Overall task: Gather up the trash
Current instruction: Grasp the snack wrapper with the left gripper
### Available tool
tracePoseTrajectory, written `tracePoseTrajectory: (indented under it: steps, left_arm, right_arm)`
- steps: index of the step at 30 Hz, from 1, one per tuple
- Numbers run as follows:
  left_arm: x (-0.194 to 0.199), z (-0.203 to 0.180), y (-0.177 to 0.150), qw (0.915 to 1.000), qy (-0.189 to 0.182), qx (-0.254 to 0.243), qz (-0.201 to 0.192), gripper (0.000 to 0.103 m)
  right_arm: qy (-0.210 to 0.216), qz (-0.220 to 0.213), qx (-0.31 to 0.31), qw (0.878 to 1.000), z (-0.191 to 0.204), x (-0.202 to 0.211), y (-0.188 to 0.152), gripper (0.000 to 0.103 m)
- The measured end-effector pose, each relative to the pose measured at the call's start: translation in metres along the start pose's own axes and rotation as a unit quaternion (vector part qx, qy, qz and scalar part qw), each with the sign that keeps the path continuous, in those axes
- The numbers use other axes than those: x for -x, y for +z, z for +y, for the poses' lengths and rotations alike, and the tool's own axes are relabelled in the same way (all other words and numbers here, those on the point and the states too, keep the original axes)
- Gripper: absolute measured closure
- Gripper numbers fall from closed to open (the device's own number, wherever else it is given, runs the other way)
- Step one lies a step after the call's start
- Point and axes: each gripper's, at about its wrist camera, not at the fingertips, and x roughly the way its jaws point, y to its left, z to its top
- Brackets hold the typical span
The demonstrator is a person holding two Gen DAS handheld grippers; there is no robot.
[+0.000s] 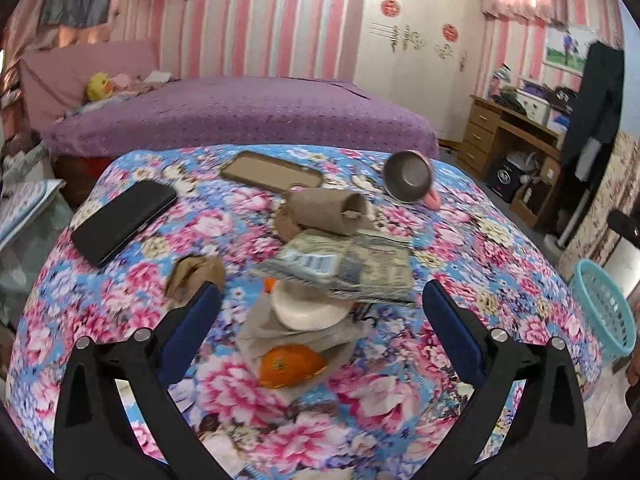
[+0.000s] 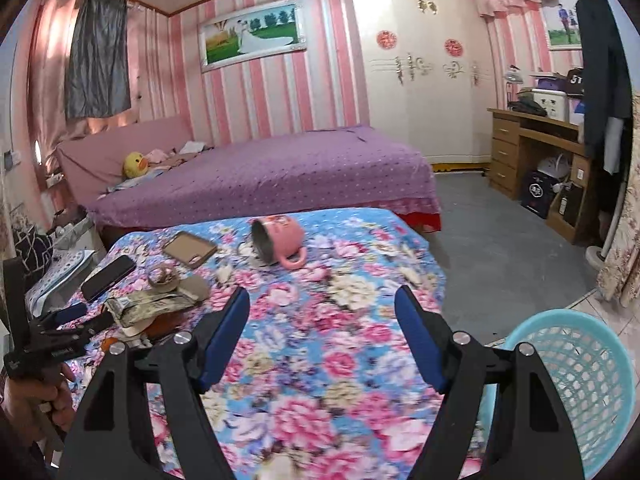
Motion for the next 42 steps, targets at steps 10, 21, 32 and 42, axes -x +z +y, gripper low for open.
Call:
tracePoseTrajectory:
  steps: [10,21,32,42]
  left_arm:
    - [-0.014,0.0,0.012,0.9973,-0.041,-0.06,-0.013,0.005]
    - [-0.041,-0.01,0.007,0.9979,-0.036,-0.049,0.024,0.005]
    - [-0.052,-0.02,0.003,0.9974,-0.009,-0.066,0.028,0.006]
    - [-0.044,-0.012,0.006,0.9975,-0.029,-0.061,0.023,0.079]
  right_arm:
    - [0.023,0.017,0.006,1.0,0.02,-0.015,-0.002,0.029]
    - [0.043,0.036,0.006,0.998,0.028,-0.036,0.0,0.029]
    - [0.061,0.041,0.005,0.997,0.041,-0.038,-0.004,0.027]
    - [0.064,0.046,0.007,0.997,0.045,-0.041,-0.007,0.025]
